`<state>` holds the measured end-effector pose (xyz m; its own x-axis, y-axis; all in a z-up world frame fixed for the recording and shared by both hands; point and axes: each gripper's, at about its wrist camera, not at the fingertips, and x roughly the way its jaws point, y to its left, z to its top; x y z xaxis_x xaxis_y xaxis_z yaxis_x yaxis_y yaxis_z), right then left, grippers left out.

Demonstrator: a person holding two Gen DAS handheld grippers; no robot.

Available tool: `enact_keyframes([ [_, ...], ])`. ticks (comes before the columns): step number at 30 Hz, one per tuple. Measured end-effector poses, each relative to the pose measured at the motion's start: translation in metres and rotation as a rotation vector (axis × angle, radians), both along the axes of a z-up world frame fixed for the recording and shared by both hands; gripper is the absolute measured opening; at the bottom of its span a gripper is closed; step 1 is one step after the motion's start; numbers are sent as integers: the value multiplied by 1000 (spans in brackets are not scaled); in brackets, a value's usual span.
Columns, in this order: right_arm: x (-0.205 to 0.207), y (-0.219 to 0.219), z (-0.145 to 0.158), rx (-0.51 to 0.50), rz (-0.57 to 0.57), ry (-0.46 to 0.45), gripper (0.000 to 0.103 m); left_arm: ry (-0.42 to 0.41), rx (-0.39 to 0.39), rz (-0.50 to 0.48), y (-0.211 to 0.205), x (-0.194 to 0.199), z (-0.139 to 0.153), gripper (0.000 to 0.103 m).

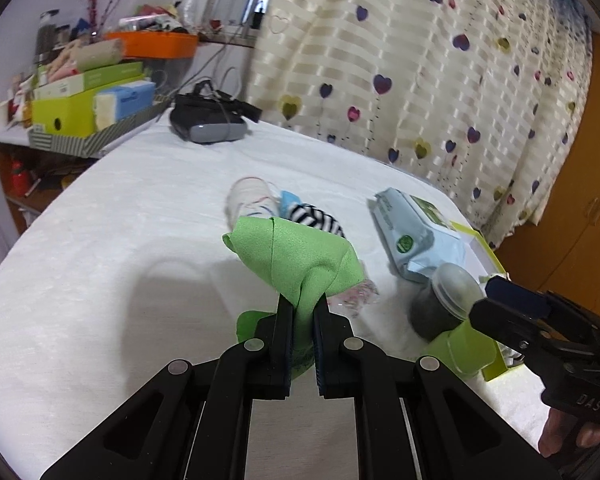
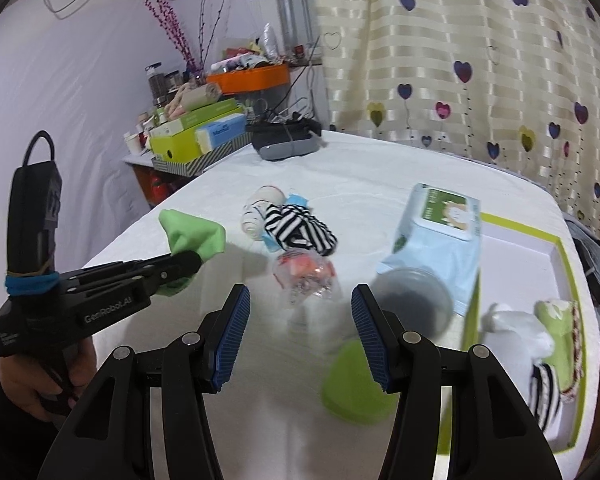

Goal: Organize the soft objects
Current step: 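Grasp the green cloth with the left gripper while the right grasps the plastic bag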

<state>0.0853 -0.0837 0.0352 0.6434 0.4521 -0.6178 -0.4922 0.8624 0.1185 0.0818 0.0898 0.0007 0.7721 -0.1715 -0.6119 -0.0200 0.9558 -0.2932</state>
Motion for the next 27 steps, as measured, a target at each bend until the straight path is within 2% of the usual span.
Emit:
enact_keyframes([
  [5, 16, 21, -9, -49, 2, 29, 54, -4, -19, 21, 16, -2, -4, 8],
  [15, 63, 68, -37, -265, 3, 143, 54, -13, -56, 30, 37, -4, -10, 8],
  [23, 90, 83, -61, -368, -2, 234, 54, -12, -76, 21, 41, -4, -15, 8],
  [27, 96, 89, -67, -405, -4, 249, 54, -10, -85, 18, 42, -2, -18, 8],
])
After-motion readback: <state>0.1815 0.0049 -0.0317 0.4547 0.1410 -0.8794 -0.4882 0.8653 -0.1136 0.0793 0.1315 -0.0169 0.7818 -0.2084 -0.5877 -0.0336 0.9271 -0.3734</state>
